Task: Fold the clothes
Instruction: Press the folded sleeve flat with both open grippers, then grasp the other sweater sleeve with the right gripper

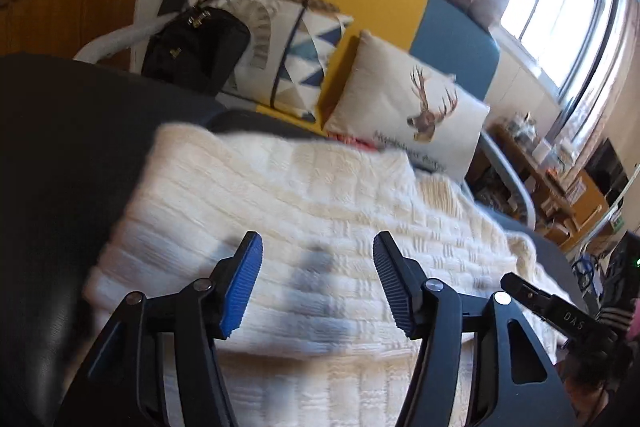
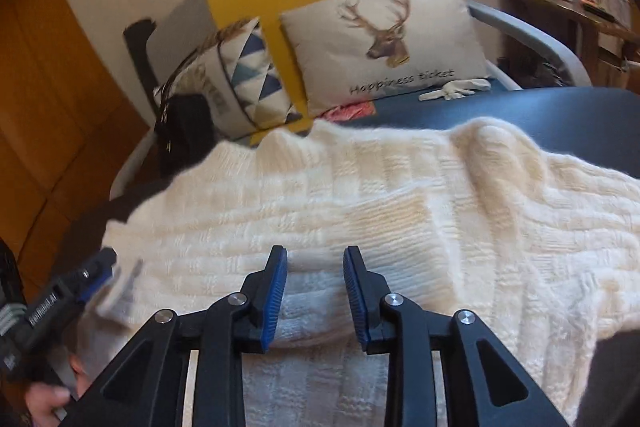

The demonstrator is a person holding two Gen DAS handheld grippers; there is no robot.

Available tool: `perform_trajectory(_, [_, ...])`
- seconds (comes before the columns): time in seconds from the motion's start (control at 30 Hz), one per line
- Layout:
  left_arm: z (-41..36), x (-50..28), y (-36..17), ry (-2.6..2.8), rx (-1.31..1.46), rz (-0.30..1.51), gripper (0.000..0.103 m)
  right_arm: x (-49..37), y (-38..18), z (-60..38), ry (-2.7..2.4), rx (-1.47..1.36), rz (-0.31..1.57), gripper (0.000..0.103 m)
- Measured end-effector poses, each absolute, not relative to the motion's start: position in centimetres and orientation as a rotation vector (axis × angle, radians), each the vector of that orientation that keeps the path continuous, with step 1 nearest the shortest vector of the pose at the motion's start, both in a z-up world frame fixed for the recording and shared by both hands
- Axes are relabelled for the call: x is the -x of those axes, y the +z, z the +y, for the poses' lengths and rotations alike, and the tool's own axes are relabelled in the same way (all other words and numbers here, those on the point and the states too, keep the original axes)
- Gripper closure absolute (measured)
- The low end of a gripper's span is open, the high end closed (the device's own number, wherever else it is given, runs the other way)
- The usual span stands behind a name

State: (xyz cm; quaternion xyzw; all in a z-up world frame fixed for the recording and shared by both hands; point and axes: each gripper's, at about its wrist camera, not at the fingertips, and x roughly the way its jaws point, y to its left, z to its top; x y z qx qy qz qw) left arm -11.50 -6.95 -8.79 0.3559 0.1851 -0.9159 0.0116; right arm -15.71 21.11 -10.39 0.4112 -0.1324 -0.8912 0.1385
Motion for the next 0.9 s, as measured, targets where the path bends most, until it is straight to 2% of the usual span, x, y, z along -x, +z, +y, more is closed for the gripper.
perform_trajectory(0.1, [-6.4,12.2,-9.9,-2.827,-1.183,0.556,0.04,16.1,-11.5,20.8,-2.561,-1.249,-0.274,0.072])
perform_trajectory(0.17, [-6.6,12.1,-10.1,-2.848,-1.183,0.584,0.034,15.6,-11.3,21.3,-2.544,-1.217,-0.317,0.072])
perform_trajectory(0.33, [-6.6,12.1,-10.1,-2.863,-1.178,0.593,0.032,12.6,-10.3,27.2,-2.466,-1.132,-0.773,0.071])
perform_trajectory(0.5, [-5.5,11.9,-9.3,-2.848,-1.165,0.503,0.03,9.1,-9.9,35.0,-2.542,-1.137,-0.923,0.071])
perform_trajectory(0.6, [-3.9,10.9,-8.3,-2.899,-1.104,0.573,0.03,6.7,-9.7,41.2,-2.628,-1.135,-1.014,0.07])
perform_trajectory(0.8, [2.6,10.1,-8.9,-3.016,-1.219,0.61,0.03,2.2,-12.0,52.9,-2.687,-1.215,-1.399,0.068])
perform_trajectory(0.9, [5.3,9.7,-9.4,-3.048,-1.275,0.579,0.03,0.1,-12.3,56.2,-2.73,-1.18,-1.501,0.068])
